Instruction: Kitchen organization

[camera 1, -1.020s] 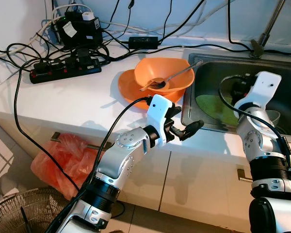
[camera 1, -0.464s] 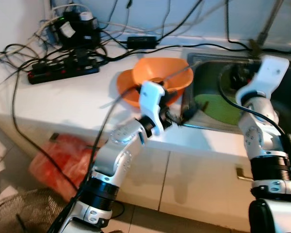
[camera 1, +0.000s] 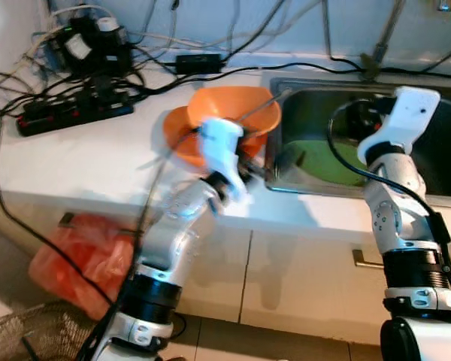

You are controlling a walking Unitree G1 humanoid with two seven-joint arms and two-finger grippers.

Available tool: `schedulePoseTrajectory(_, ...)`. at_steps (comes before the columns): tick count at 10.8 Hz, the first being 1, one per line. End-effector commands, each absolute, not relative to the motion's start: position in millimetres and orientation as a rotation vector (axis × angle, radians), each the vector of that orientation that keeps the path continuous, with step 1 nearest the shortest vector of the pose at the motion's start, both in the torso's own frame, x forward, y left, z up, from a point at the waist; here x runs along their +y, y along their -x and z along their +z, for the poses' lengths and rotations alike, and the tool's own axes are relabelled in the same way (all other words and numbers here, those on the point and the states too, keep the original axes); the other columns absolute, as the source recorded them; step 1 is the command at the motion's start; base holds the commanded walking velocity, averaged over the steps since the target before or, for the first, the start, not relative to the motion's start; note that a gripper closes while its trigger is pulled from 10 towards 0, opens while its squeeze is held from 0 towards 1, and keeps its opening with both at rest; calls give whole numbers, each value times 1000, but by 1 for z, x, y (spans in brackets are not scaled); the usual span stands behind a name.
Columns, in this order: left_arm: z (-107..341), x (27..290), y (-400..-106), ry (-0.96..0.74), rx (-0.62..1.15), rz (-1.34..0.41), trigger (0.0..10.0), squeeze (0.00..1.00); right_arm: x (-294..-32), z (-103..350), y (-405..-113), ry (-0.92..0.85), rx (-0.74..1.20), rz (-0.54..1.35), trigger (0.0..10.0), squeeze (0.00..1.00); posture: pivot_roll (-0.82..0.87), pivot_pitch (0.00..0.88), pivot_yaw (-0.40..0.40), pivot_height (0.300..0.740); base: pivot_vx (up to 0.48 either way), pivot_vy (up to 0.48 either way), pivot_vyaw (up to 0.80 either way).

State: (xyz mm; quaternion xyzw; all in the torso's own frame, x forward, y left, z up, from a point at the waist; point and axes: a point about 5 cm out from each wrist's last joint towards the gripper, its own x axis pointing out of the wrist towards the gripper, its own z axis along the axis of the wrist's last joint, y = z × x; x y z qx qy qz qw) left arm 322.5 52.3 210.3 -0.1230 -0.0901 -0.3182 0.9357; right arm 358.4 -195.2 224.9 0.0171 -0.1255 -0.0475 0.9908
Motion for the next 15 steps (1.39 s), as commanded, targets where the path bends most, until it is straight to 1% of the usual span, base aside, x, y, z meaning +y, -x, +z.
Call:
schedulePoseTrajectory(1, 226, 57, -323, 242, -257, -618, 10000, 0, -191, 229, -356, -17, -276, -77, 10000, 0, 7, 30, 31, 740, 0, 0, 0)
schedulePoseTrajectory(3, 235, 76, -326, 229, -326, -512, 10000, 0, -177, 247, -350, 5, -369, -23, 10000, 0, 9, 30, 30, 740, 0, 0, 0)
schedulePoseTrajectory(6, 238, 72, -325, 233, -341, -531, 10000, 0, -168, 252, -348, 21, -397, 7, 10000, 0, 10, 26, 32, 740, 0, 0, 0)
schedulePoseTrajectory(13, 234, 68, -325, 218, -319, -557, 10000, 0, -165, 253, -346, 36, -402, 5, 10000, 0, 12, 30, 38, 740, 335, 0, 0)
schedulePoseTrajectory(15, 234, 68, -324, 215, -319, -559, 10000, 0, -164, 252, -346, 35, -400, 3, 10000, 0, 14, 30, 39, 740, 0, 0, 0)
